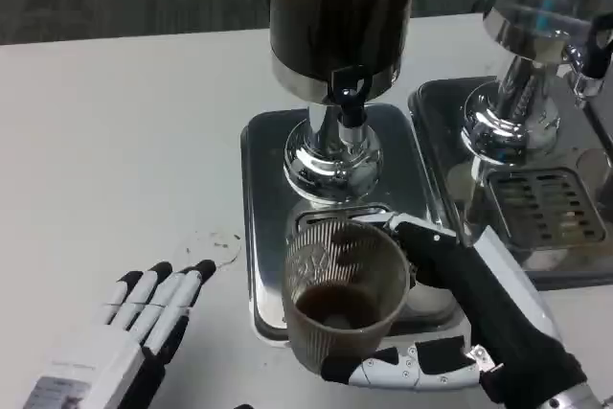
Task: Grasp the cup under the faucet to collect the drink, then remove the cup.
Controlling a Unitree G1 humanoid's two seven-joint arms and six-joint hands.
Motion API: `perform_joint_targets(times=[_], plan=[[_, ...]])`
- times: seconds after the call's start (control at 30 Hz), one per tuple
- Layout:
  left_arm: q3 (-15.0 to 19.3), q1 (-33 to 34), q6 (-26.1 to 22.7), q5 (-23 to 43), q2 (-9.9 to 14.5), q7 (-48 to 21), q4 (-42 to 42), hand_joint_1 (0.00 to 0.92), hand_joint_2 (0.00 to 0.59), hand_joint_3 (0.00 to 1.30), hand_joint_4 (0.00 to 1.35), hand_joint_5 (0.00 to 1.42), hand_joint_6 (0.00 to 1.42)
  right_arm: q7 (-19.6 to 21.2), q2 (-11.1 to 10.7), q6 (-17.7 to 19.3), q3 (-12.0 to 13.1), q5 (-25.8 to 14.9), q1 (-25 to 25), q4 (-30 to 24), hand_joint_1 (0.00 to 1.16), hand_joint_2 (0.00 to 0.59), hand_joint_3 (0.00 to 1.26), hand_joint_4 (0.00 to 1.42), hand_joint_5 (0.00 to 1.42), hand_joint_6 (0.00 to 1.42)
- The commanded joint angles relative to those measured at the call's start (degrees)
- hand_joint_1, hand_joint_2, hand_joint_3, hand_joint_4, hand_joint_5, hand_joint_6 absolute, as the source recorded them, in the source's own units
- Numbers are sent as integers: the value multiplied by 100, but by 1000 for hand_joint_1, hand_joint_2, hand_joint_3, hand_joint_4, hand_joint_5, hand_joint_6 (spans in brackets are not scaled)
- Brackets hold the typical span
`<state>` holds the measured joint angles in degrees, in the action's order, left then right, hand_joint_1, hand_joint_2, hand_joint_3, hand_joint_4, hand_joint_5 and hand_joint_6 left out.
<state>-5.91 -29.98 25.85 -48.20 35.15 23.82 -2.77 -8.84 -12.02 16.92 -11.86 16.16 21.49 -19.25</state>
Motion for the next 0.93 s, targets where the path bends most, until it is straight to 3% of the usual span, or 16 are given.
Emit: perform_joint_targets(times=[0.03, 0.43, 0.67, 0.93], plan=[[-4, -181, -74, -98, -48, -22, -164, 0, 133, 0, 0, 0, 0, -57, -8, 32, 2, -205, 58, -302, 978, 151, 595, 671, 680, 851], [-11, -54, -132, -16, -91, -216, -217, 0, 134, 0, 0, 0, 0, 6, 107, 98, 23, -181, 182, -305, 979, 151, 595, 671, 680, 851], [-63, -67, -293, -52, -270, -338, -403, 0, 134, 0, 0, 0, 0, -73, 20, 104, 201, -324, 233, -345, 979, 151, 595, 671, 680, 851], [-90, -59, -302, -60, -313, -361, -413, 0, 137, 0, 0, 0, 0, -112, 1, 48, 265, -382, 222, -370, 979, 151, 595, 671, 680, 851]])
